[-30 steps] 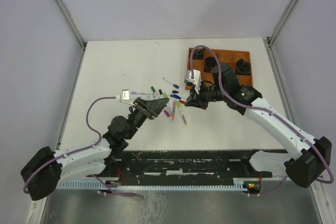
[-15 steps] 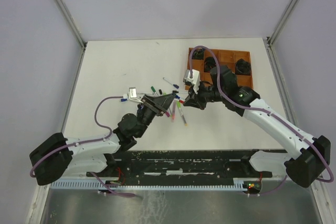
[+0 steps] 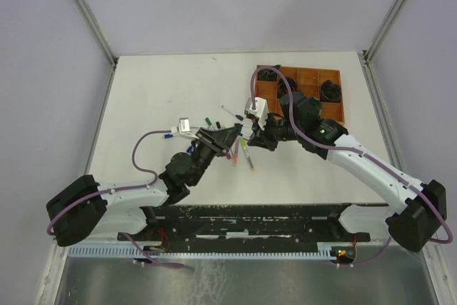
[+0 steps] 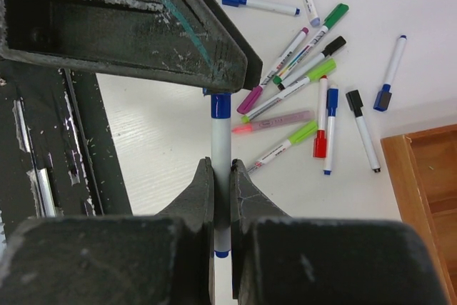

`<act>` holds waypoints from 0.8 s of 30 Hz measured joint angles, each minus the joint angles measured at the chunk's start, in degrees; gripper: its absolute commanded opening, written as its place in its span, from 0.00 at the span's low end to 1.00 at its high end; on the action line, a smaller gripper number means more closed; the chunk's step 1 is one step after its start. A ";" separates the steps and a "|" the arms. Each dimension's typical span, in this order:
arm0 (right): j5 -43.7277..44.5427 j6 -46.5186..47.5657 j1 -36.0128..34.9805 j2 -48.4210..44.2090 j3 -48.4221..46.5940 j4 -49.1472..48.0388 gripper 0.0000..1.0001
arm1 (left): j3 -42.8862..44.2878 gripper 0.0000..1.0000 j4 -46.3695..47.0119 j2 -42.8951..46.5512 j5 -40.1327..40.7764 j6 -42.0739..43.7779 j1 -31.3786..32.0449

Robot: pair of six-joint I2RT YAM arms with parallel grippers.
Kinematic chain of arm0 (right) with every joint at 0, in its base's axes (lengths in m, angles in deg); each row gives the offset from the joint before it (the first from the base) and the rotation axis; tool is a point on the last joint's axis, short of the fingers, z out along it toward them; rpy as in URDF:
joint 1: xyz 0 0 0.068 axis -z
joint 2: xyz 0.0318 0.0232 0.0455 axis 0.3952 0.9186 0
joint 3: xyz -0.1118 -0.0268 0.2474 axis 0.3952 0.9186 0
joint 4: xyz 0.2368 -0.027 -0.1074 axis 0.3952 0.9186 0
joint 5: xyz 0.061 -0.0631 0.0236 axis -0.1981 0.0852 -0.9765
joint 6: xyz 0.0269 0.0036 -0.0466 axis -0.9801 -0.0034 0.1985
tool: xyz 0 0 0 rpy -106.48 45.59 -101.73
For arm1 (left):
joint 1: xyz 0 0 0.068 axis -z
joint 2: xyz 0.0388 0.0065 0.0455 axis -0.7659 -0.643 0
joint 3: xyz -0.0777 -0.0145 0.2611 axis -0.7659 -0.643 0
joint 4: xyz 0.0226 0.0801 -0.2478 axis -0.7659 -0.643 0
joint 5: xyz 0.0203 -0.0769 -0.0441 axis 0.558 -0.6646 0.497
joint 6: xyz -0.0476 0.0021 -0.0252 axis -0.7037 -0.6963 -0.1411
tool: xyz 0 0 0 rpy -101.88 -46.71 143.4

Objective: Open the pen caps
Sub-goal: Pick up the pen from the center of the board.

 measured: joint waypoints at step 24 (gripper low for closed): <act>0.79 -1.38 -0.35 0.02 0.24 -1.62 0.02 | 0.31 0.34 1.29 -2.73 1.46 -1.64 0.74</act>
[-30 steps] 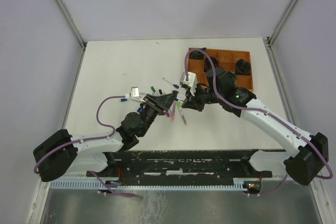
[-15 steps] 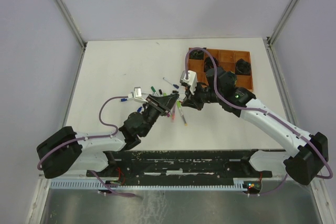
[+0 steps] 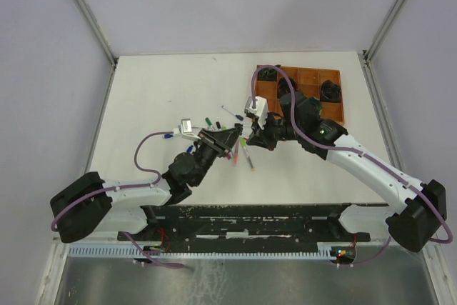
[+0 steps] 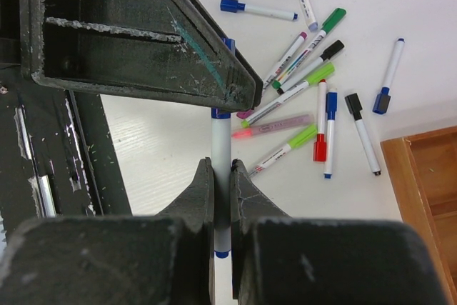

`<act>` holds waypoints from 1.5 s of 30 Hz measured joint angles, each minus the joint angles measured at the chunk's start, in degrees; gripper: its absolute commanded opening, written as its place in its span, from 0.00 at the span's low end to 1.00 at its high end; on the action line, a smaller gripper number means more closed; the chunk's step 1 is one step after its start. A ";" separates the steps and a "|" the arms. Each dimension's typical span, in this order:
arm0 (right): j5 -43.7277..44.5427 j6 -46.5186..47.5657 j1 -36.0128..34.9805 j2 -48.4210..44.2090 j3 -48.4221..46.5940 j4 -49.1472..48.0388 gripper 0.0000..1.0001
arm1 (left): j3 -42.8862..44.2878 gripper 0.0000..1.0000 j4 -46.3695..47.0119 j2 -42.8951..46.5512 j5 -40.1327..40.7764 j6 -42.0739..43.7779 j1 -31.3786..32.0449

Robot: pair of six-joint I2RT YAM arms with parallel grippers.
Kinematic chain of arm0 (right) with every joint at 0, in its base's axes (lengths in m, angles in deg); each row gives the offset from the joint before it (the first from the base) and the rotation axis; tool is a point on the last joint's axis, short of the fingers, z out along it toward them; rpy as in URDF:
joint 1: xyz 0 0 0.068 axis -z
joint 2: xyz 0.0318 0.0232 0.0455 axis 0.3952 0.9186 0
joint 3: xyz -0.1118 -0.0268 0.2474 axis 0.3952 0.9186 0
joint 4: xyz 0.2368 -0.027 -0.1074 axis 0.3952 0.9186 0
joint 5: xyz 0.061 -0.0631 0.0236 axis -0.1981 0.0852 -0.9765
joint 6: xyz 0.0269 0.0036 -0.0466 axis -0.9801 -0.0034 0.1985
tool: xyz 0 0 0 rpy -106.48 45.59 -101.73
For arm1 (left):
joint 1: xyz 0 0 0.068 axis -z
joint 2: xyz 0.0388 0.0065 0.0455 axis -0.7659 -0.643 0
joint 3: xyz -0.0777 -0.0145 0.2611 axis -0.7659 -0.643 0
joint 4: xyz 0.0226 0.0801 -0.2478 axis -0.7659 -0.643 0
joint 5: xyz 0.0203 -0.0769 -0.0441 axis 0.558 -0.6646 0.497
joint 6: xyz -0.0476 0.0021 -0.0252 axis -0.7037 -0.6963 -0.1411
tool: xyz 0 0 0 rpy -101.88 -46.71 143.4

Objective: Open the pen caps
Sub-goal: Pick up the pen from the center of the board, then open the pen cap from the pen.

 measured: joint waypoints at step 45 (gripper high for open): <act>-3.15 2.10 -5.62 6.12 -0.81 -12.79 0.02 | -8.94 0.03 -18.82 26.91 -8.48 -6.51 -12.00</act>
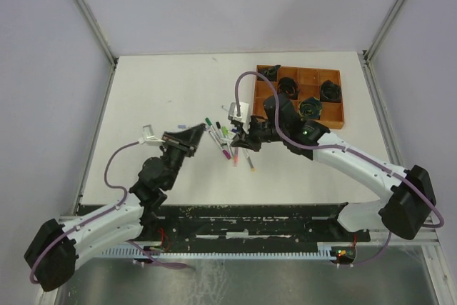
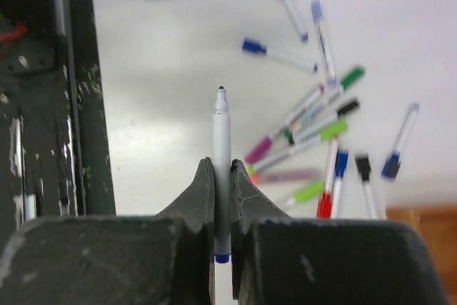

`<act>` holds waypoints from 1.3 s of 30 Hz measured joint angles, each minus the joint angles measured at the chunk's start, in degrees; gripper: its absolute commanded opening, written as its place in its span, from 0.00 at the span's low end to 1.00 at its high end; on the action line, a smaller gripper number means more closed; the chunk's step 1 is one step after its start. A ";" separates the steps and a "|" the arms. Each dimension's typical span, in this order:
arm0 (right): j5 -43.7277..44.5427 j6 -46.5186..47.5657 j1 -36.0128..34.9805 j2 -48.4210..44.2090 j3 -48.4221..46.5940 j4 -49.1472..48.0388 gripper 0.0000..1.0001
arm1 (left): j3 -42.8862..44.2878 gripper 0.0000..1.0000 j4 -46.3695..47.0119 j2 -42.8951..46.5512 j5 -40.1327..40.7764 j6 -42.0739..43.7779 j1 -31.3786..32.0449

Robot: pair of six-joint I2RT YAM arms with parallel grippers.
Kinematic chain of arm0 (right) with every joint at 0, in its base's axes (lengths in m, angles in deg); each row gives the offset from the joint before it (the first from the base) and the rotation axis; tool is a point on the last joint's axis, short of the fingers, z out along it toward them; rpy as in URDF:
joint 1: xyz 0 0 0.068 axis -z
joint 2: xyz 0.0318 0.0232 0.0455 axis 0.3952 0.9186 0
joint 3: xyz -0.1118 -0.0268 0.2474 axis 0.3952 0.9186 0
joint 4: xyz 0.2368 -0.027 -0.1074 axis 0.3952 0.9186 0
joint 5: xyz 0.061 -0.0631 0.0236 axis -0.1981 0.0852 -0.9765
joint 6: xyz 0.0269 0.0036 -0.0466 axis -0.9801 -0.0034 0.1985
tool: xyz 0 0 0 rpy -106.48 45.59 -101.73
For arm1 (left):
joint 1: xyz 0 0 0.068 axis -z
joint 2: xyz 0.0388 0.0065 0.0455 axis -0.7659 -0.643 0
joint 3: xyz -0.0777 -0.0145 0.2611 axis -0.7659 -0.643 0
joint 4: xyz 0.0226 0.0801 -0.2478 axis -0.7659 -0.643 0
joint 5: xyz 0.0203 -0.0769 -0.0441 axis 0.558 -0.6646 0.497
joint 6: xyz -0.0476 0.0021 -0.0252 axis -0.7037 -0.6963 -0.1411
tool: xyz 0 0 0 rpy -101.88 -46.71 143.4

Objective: Open the pen caps
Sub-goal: Open the pen cap from the pen, then place the pen at the center of the board, then place the pen cap at the center of the board.

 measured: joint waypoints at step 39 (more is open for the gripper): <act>6.88 7.67 21.05 2.60 -1.62 27.78 0.01 | 38.05 0.03 -23.43 -46.75 -25.51 17.33 -39.52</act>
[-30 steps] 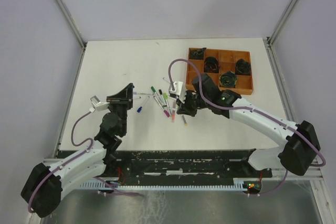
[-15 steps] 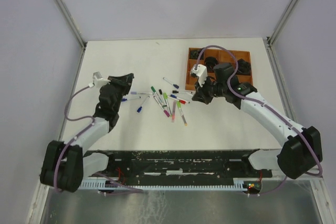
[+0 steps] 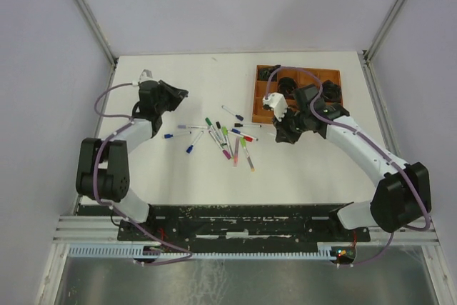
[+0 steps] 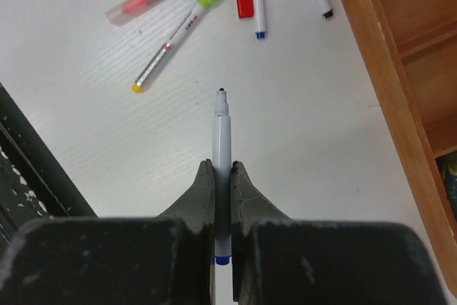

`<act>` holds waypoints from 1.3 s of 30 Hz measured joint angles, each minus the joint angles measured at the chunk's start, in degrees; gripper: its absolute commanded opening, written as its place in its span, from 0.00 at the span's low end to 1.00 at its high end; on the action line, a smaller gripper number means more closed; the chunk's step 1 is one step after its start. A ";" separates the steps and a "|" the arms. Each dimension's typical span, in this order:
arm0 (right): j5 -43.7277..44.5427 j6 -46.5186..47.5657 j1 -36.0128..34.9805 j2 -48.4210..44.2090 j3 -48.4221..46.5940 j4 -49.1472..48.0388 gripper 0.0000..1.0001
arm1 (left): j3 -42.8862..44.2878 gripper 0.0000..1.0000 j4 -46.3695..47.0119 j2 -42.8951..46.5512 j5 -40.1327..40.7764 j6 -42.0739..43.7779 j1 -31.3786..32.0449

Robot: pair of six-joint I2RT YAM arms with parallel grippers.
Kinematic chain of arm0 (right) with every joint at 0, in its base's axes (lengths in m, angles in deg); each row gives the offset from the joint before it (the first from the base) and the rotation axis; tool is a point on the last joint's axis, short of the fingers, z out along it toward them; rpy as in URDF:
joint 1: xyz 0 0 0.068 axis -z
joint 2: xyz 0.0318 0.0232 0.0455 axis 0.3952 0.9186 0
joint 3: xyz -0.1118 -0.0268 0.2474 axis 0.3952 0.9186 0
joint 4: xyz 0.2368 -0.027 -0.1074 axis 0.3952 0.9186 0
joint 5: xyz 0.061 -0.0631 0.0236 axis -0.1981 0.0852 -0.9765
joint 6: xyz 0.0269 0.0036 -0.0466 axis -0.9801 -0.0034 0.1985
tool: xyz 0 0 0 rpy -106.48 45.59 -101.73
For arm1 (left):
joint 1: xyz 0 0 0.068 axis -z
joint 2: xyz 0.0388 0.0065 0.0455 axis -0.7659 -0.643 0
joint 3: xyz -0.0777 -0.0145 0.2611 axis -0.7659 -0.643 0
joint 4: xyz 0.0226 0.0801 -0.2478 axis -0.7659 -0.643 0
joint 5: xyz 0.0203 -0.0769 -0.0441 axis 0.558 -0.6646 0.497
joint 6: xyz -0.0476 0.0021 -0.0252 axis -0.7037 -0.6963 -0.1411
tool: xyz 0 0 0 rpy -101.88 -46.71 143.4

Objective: Open the pen caps
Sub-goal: Place the pen cap at the center of the board.

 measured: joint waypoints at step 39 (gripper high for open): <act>10.93 -2.75 7.67 11.69 7.43 -9.03 0.07 | 16.90 0.08 -3.82 -28.09 -7.85 3.10 -4.81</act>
